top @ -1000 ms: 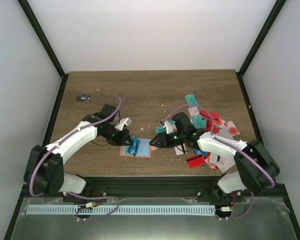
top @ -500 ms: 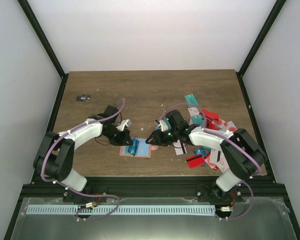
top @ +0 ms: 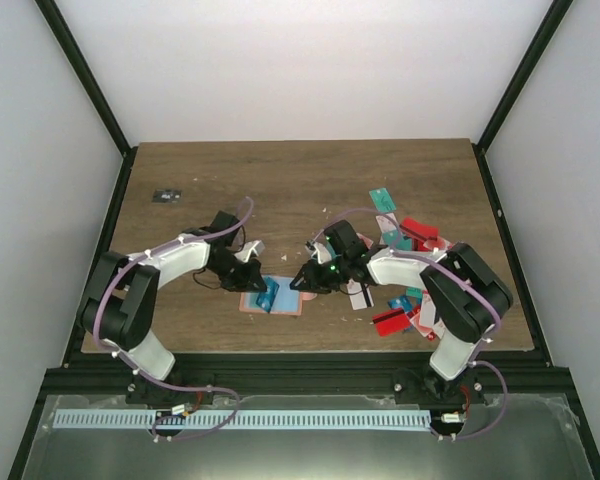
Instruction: Put the credit cards into the card holder
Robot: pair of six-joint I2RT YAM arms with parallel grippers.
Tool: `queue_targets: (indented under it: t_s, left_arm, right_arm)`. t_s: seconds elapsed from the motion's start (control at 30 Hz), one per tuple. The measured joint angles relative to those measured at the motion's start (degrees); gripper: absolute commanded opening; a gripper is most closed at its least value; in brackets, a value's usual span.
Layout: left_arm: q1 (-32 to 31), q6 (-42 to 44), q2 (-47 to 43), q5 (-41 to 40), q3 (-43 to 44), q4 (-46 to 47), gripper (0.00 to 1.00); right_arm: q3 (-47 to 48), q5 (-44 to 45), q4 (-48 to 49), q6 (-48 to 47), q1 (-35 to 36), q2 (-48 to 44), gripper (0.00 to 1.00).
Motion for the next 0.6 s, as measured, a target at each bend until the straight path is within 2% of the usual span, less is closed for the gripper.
queue_targets:
  t_s: [0.4, 0.6]
  left_arm:
    - [0.15, 0.66, 2.43, 2.25, 0.17, 1.88, 0.04]
    - [0.26, 0.61, 2.67, 3.45, 0.17, 2.43, 0.04]
  right_arm:
    - [0.00, 2.25, -2.14, -2.45, -0.02, 4.33, 0.19]
    - [0.68, 1.95, -2.27, -3.48, -0.07, 5.18, 0.17]
